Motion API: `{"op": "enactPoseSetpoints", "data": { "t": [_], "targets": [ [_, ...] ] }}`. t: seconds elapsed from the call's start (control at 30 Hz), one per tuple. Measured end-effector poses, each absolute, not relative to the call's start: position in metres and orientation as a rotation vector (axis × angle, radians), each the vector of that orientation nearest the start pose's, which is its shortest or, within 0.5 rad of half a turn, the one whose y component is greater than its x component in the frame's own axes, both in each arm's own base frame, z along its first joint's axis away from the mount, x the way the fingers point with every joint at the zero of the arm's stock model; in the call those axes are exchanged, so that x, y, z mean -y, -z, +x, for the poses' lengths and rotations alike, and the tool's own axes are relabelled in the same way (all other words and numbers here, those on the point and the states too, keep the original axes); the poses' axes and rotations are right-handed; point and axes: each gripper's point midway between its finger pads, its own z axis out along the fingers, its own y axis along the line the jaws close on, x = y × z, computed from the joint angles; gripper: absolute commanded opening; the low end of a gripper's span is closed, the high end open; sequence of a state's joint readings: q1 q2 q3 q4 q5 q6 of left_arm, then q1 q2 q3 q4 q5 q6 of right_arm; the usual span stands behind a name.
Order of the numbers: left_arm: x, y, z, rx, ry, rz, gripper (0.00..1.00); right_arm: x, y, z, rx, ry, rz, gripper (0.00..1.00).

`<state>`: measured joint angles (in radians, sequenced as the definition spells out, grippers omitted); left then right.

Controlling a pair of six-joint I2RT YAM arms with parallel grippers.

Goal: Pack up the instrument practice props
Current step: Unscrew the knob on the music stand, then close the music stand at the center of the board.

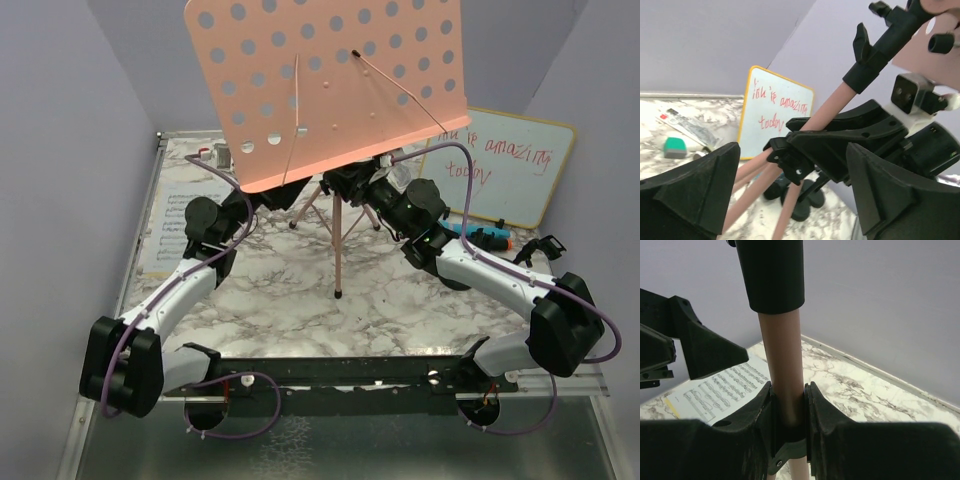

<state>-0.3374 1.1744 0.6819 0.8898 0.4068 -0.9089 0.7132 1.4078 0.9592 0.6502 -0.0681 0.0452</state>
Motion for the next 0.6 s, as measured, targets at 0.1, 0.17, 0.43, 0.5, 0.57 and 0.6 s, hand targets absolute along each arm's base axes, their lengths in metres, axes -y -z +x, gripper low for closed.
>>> {"op": "enactPoseSetpoints", "data": {
  "t": [0.1,0.17,0.43,0.5,0.57,0.6],
  "targets": [
    [0.221,-0.353,0.328,-1.324,1.275,0.112,0.99,-0.322,-0.331,0.351,-1.303,-0.681,-0.515,0.00],
    [0.224,-0.353,0.328,-1.317,1.256,0.174,0.99,-0.322,-0.331,0.351,-1.302,-0.681,-0.517,0.01],
    [0.240,-0.378,0.334,-1.213,1.232,0.378,0.94,-0.322,-0.331,0.351,-1.300,-0.680,-0.523,0.01],
    [0.246,-0.382,0.337,-1.184,1.242,0.423,0.91,-0.322,-0.331,0.351,-1.299,-0.678,-0.526,0.01],
    [0.250,-0.384,0.341,-1.162,1.257,0.453,0.89,-0.322,-0.332,0.352,-1.300,-0.676,-0.529,0.00],
    [0.253,-0.385,0.342,-1.144,1.271,0.471,0.87,-0.322,-0.332,0.352,-1.301,-0.675,-0.529,0.00]
  ]
}}
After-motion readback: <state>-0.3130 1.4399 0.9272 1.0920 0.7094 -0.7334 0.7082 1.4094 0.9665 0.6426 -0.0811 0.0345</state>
